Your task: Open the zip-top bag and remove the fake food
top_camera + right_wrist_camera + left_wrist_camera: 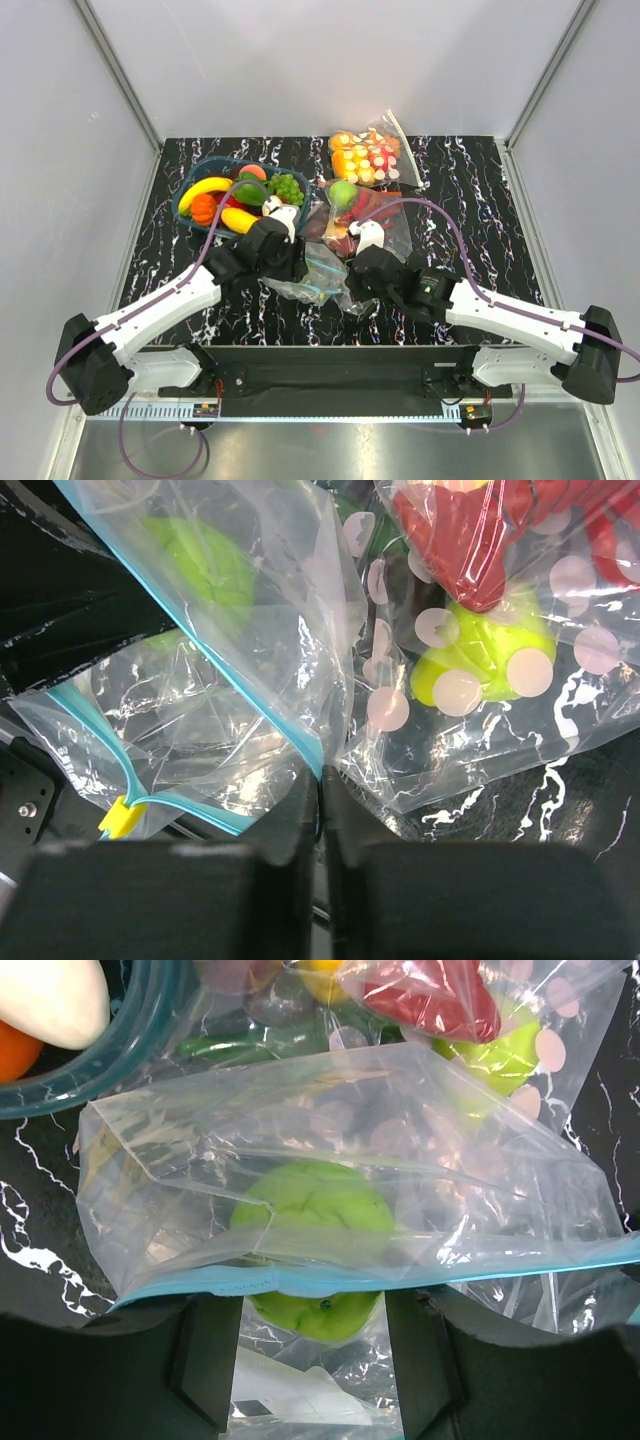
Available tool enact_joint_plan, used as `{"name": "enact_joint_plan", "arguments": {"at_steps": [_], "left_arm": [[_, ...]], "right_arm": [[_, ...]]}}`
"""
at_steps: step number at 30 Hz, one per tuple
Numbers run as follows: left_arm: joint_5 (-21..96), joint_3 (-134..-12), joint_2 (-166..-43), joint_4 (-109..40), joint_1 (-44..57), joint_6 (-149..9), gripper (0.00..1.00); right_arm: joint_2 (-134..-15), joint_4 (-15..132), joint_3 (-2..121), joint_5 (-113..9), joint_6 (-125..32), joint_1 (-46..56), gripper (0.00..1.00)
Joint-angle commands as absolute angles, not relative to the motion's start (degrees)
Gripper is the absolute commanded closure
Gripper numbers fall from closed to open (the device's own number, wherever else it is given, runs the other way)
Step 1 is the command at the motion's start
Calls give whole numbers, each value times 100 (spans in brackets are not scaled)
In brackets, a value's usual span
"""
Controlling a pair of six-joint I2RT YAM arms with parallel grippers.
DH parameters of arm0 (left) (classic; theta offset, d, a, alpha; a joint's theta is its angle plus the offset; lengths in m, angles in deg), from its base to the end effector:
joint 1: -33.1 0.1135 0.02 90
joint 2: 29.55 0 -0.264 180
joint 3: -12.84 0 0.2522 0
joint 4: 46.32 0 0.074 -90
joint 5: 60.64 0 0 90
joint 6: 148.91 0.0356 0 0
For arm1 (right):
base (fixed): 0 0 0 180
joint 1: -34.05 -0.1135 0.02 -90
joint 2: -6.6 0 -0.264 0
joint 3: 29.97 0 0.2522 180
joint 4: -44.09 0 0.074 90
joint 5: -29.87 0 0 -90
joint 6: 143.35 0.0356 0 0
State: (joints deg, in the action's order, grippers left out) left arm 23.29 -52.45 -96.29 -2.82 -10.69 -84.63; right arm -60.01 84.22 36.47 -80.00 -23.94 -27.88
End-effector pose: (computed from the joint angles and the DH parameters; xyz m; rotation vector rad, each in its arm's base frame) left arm 0.1797 -0.1670 0.2724 0.3245 2.3769 -0.4625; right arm 0.1280 0.2143 0.2855 -0.4568 2.2207 0.4720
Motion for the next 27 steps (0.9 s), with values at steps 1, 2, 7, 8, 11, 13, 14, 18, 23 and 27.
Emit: {"name": "enact_joint_plan", "arguments": {"at_steps": [1,2,7,8,11,13,14,18,23,27], "left_arm": [[2382,-5137,-9537,-654,-979,-8440,62],[2443,-5058,-9581,-707,-987,-8466,62],[2637,-4794,-9792,-1005,-1084,-8607,62],[2637,-4759,-9801,-1041,-1093,-8624,62],[2620,-4662,-9810,-1138,-1102,-8695,62],[2637,-4592,-9793,-1217,-1102,-8747,62],[2646,-4574,-9784,-1243,-1102,-8765,62],[2734,-4434,-9714,-1419,-1111,-8914,63],[2795,-4249,-9678,-1586,-1119,-9046,63],[2892,-4144,-9643,-1753,-1119,-9160,63]], "right_arm": [[-5958,8624,3661,-8043,-2399,-2782,85],[-5941,8519,3670,-8017,-2399,-2782,80],[-6046,8062,3758,-7657,-2382,-2782,38],[-6081,8000,3775,-7595,-2364,-2791,34],[-6265,7746,3697,-7393,-2259,-2782,26],[-6397,7501,3626,-7261,-2136,-2782,23],[-6450,7412,3539,-7235,-2092,-2782,22],[-6617,6929,3345,-7155,-1828,-2782,20],[-7012,6436,3178,-7085,-1652,-2791,20],[-7416,6128,3011,-7041,-1591,-2782,23]]}}
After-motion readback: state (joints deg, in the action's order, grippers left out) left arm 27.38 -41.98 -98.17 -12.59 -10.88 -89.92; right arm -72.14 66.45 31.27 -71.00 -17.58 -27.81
